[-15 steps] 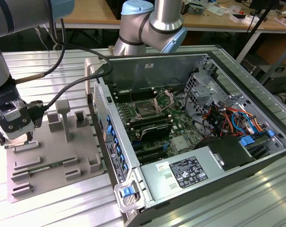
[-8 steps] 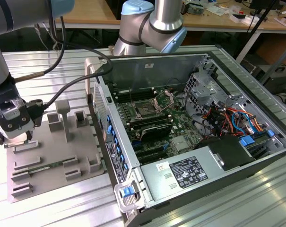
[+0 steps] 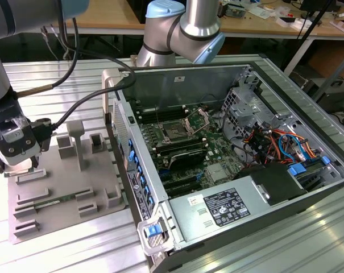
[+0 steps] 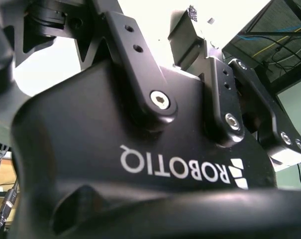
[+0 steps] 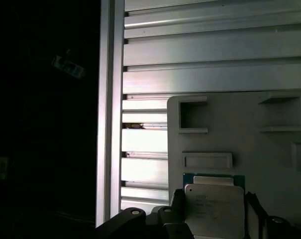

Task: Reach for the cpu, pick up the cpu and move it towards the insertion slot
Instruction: 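Pick up the cpu and move it towards the insertion slot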

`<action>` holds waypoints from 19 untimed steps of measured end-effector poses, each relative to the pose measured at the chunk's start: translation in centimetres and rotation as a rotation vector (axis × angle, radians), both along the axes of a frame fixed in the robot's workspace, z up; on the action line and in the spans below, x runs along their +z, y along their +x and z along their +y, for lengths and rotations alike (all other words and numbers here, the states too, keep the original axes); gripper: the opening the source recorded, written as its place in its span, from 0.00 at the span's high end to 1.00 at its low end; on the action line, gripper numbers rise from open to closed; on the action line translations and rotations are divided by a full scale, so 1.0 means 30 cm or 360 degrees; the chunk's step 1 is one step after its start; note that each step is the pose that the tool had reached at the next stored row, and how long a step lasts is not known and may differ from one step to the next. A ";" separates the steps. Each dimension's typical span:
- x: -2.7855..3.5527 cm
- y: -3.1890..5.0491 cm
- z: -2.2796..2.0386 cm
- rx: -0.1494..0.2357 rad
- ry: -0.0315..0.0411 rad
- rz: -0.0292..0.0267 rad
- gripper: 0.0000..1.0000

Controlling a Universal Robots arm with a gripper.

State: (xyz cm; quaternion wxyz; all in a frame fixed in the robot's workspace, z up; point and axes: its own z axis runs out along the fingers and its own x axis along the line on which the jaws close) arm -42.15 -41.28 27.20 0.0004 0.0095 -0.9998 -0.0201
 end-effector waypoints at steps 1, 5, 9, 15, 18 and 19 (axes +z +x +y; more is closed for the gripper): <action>0.001 0.000 0.000 0.0000 0.0000 0.00001 0.45; 0.009 0.000 0.000 0.0000 0.0000 0.00001 0.45; 0.014 0.000 0.000 0.0000 0.0000 0.00001 0.45; 0.023 0.000 0.000 0.0000 0.0000 0.00001 0.45; 0.031 0.000 0.000 0.0000 0.0000 0.00001 0.45; 0.033 0.000 0.000 0.0000 0.0000 0.00002 0.45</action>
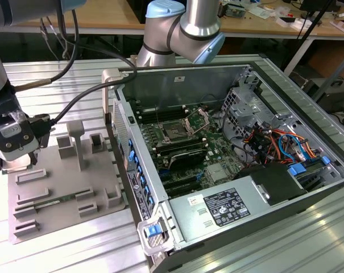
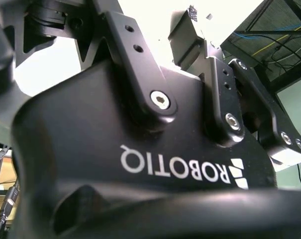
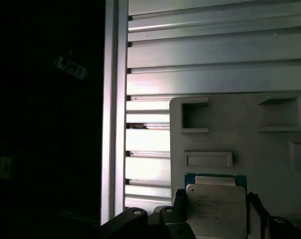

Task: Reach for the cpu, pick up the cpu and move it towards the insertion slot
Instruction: 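Pick up the cpu and move it towards the insertion slot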

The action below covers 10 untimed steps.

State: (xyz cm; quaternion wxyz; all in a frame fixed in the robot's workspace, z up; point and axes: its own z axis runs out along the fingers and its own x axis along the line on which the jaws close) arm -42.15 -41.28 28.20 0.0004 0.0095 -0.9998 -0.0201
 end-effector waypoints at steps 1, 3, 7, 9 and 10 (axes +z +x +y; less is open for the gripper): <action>0.002 0.000 0.000 0.0000 0.0000 -0.00001 0.45; 0.006 0.000 0.000 0.0000 0.0000 -0.00001 0.45; 0.014 0.000 0.000 0.0000 0.0000 -0.00001 0.45; 0.017 0.000 0.000 0.0000 0.0000 -0.00001 0.45; 0.019 0.000 0.000 0.0000 0.0000 -0.00001 0.45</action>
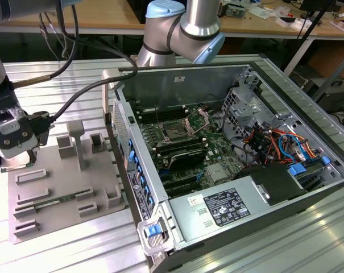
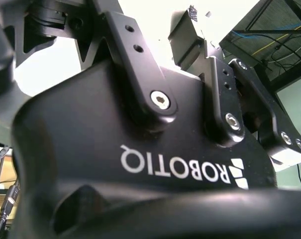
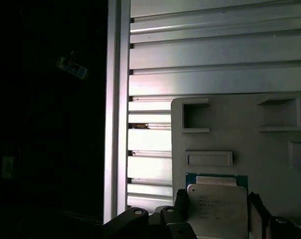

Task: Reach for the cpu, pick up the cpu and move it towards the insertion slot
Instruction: 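Pick up the cpu and move it towards the insertion slot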

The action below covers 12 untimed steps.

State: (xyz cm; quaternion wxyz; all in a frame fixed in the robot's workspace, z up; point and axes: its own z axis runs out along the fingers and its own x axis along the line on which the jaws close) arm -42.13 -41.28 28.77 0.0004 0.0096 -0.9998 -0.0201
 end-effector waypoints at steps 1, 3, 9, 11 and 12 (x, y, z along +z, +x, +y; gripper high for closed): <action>0.001 0.000 0.000 0.0000 0.0000 -0.00001 0.45; 0.004 0.000 0.000 0.0000 0.0000 0.00001 0.45; 0.013 0.000 0.000 0.0000 0.0000 0.00000 0.45; 0.016 0.000 0.000 0.0000 0.0000 -0.00001 0.45; 0.018 0.000 0.000 0.0000 0.0000 0.00000 0.45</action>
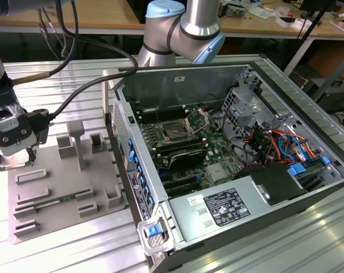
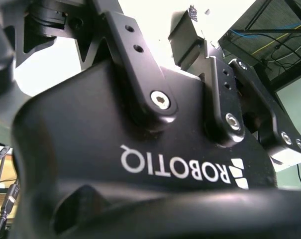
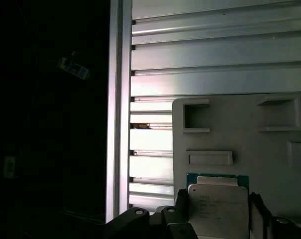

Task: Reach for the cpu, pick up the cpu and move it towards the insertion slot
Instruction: 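Pick up the cpu and move it towards the insertion slot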

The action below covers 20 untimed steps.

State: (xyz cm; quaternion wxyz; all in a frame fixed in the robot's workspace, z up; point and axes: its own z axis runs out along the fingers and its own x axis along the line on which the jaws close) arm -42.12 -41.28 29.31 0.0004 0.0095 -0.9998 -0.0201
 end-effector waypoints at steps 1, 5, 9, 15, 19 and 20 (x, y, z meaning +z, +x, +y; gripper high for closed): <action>0.002 0.000 0.000 0.0000 0.0000 0.00000 0.45; 0.008 0.000 0.000 0.0000 0.0000 0.00000 0.45; 0.015 0.000 0.000 0.0000 0.0000 0.00000 0.45; 0.025 0.000 0.000 0.0000 0.0000 0.00000 0.45; 0.031 0.000 0.000 0.0000 0.0000 -0.00003 0.45; 0.033 0.000 0.000 0.0000 0.0000 -0.00001 0.45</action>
